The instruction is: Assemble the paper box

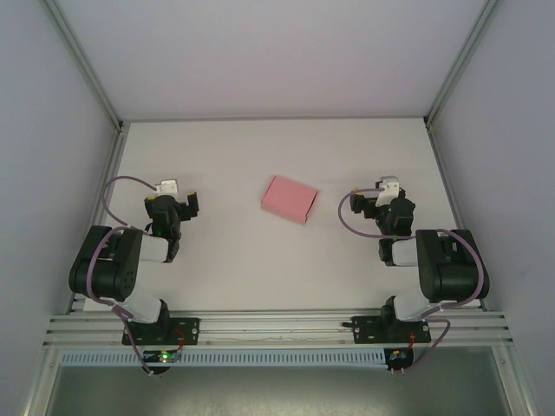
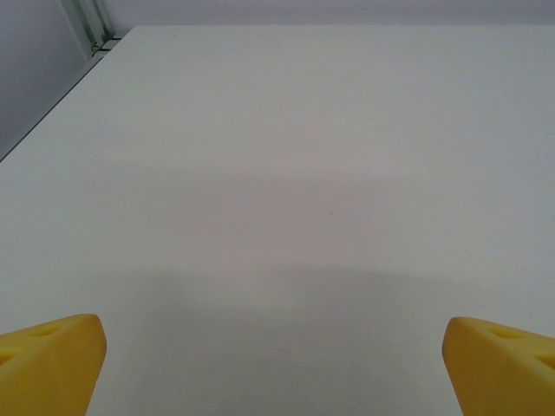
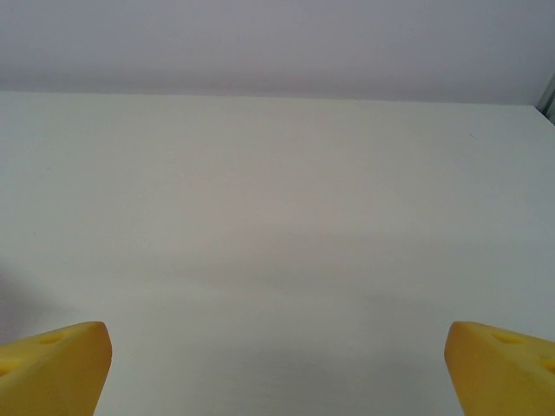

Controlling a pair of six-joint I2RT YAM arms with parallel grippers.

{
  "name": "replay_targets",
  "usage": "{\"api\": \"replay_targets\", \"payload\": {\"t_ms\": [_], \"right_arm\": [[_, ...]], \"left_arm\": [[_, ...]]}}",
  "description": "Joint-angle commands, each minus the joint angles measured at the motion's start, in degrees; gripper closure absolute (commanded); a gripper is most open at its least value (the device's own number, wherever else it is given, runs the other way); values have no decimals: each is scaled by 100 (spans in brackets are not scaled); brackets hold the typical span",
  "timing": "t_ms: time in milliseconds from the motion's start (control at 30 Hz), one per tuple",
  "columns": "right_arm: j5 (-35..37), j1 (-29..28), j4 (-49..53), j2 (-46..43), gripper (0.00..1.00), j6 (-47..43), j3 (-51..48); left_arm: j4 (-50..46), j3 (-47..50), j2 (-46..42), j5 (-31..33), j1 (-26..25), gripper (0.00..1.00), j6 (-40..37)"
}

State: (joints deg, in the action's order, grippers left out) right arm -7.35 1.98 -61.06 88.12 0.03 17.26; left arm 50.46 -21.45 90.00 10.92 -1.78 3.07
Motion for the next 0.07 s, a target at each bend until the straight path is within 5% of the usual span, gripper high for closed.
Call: {"api": "replay_targets", "payload": {"t_ms": [0, 33], "right_arm": [[72, -66, -31, -88, 2, -3, 83], [72, -66, -29, -95, 2, -3, 76]], "left_arm": [[131, -30, -80, 24, 38, 0, 58], [101, -35, -87, 17, 38, 0, 53]]}}
